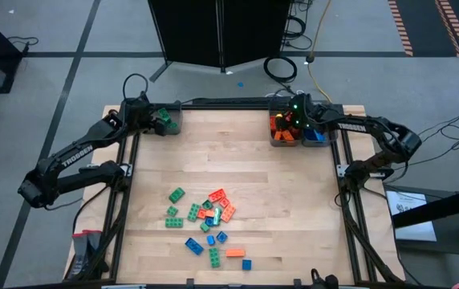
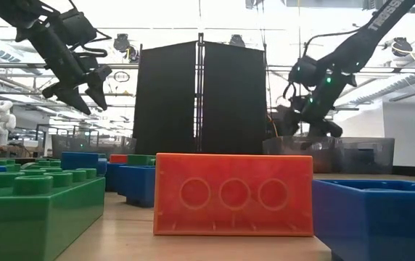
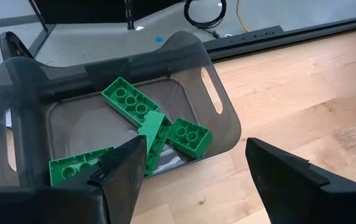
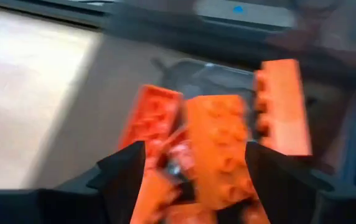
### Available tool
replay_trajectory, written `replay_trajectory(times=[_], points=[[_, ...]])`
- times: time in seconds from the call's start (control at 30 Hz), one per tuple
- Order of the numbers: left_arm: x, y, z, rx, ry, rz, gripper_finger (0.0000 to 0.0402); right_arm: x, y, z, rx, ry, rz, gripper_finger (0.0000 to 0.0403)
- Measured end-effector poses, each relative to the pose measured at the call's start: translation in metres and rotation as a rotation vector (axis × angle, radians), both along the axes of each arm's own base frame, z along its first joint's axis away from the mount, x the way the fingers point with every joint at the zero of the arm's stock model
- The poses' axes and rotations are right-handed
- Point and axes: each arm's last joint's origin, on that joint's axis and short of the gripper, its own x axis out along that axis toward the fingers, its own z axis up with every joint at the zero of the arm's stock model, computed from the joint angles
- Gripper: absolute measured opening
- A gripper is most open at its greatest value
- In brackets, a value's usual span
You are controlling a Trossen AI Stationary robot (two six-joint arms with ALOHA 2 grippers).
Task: Sort blocks
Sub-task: Put the orange game piece into the middle black bin
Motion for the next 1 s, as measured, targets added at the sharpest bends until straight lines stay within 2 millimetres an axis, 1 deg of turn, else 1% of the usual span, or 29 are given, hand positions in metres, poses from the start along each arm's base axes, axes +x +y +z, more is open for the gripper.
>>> replay_trajectory(times=[0.07, 0.13, 0.2, 0.27, 0.33, 0.37, 0.4, 0.47, 0.53, 0.63, 0.73, 0.87, 0.93, 1.0], points=[[0.0, 0.0, 0.0, 0.0, 0.0, 0.0, 0.0277, 0.001, 0.001, 0.013, -0.018, -0.058, 0.058, 0.0268], [0.0, 0.0, 0.0, 0.0, 0.0, 0.001, 0.0277, 0.003, 0.004, 0.033, -0.061, -0.118, 0.122, 0.0263], [0.0, 0.0, 0.0, -0.001, 0.0, 0.0, 0.0277, 0.006, 0.007, 0.059, -0.131, -0.186, 0.186, 0.0258], [0.0, 0.0, 0.0, -0.001, 0.0, 0.001, 0.0277, 0.009, 0.016, 0.088, -0.212, -0.268, 0.273, 0.0256], [0.0, 0.0, 0.0, 0.0, -0.001, 0.0, 0.0277, 0.016, 0.03, 0.113, -0.301, -0.348, 0.418, 0.0256], [0.0, 0.0, 0.0, 0.002, -0.002, 0.0, 0.0277, 0.021, 0.04, 0.123, -0.337, -0.367, 0.501, 0.0256], [0.0, 0.0, 0.0, 0.004, -0.004, 0.001, 0.0277, 0.026, 0.051, 0.13, -0.37, -0.37, 0.578, 0.0256], [0.0, 0.0, 0.0, 0.004, -0.004, 0.0, 0.0277, 0.039, 0.074, 0.138, -0.411, -0.372, 0.714, 0.0256], [0.0, 0.0, 0.0, 0.003, -0.004, 0.001, 0.0277, 0.052, 0.099, 0.137, -0.403, -0.379, 0.828, 0.0256], [0.0, 0.0, 0.0, 0.003, -0.004, 0.0, 0.0277, 0.072, 0.137, 0.127, -0.335, -0.384, 0.973, 0.0256], [0.0, 0.0, 0.0, 0.003, -0.004, 0.001, 0.0277, 0.09, 0.176, 0.107, -0.231, -0.344, 1.075, 0.0256], [0.0, 0.0, 0.0, 0.003, -0.003, 0.0, 0.0277, 0.111, 0.227, 0.078, -0.192, -0.273, 1.179, 0.0256], [0.0, 0.0, 0.0, 0.002, -0.003, 0.001, 0.0277, 0.119, 0.248, 0.063, -0.178, -0.234, 1.221, 0.0256], [0.0, 0.0, 0.0, 0.002, -0.003, 0.001, 0.0277, 0.126, 0.265, 0.053, -0.177, -0.194, 1.249, 0.0256]])
